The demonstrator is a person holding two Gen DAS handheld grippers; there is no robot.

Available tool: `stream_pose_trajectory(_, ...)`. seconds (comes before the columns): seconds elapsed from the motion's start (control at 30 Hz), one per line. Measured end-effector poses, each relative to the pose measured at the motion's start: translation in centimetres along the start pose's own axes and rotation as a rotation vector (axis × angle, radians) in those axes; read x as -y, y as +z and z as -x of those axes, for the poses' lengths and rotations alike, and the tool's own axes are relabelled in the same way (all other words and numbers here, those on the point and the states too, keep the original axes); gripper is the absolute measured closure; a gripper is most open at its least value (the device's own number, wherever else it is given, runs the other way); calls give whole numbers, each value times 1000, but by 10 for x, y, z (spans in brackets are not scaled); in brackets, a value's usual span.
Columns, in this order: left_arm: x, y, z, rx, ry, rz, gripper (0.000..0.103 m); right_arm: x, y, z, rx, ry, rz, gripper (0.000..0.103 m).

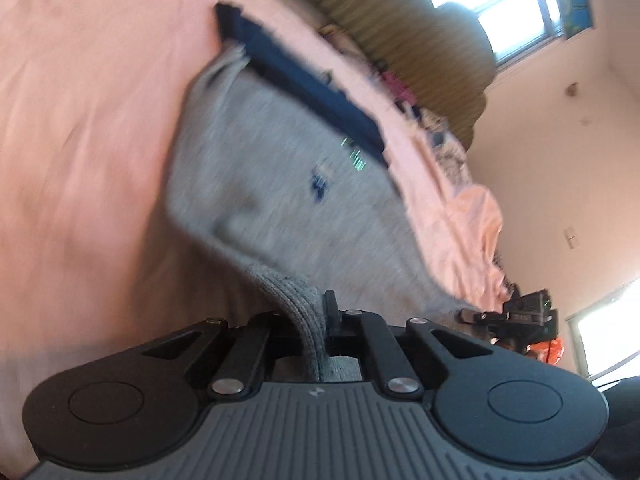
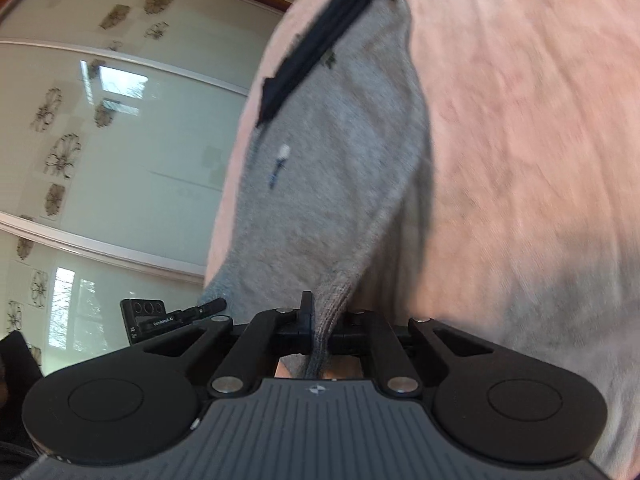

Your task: Fold small clothes

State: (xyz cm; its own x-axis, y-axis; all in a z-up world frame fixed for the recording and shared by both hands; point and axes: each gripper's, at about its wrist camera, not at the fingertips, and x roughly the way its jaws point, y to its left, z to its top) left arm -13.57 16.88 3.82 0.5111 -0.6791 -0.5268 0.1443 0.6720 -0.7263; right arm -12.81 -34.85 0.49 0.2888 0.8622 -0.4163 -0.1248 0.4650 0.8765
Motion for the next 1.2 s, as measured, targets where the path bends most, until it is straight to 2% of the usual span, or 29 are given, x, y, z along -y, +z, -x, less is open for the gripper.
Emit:
stream_pose_trajectory(0.1,11,42,-9,74,-50,-38,98,-14,29,0,54,50,57,92)
stream_pose_trajectory(0.2,17,93,-30,151,-70,-71,98,-26,75,-6,140,117,116,92)
stream_pose_trajectory(0.37,13,191,-84,271,-50,-48,98,-22,183,-39,275,189,112,92)
stream_pose_trajectory(0.43,7,230,-111,289,-18,-32,98,-10,233,-55,302,181,73,92)
stream_pose_trajectory(0.57,-9,287,-163,315,100,-18,98,19,314,-90,323,86,-7,92)
stream_pose_trajectory(0.67,-37,316,-202,260,243,46,97,43,353,-118,316,-4,-63,91)
stream_pose_trajectory(0.7,-46,320,-210,238,291,94,97,52,361,-126,309,-22,-94,90)
stream_pose_trajectory(0.73,-51,323,-214,224,299,122,96,60,365,-135,299,-47,-119,86)
stream_pose_trajectory(0.77,-52,324,-213,222,281,126,91,67,364,-140,301,-72,-127,83)
stream_pose_trajectory(0.8,-51,325,-208,237,258,119,78,68,365,-143,304,-75,-123,78)
stream_pose_trajectory(0.83,-47,325,-198,277,232,102,65,67,365,-143,312,-59,-108,62)
stream_pose_trajectory(0.87,-42,324,-188,334,217,85,25,62,364,-137,346,-31,-84,43)
stream_pose_trajectory(0.9,-36,323,-177,399,227,69,0,58,362,-130,402,-12,-66,34)
stream_pose_trajectory(0.93,-31,320,-165,469,249,51,0,53,360,-123,447,-7,-49,20)
stream_pose_trajectory(0.97,-27,318,-155,504,259,32,0,49,359,-119,463,-25,-38,14)
stream_pose_trajectory(1.07,-26,302,-131,504,283,66,0,35,353,-107,433,-79,4,15)
stream_pose_trajectory(1.13,-28,272,-115,500,309,98,0,26,332,-94,410,-111,37,15)
stream_pose_trajectory(1.2,-28,227,-103,490,337,121,0,21,293,-77,395,-103,67,14)
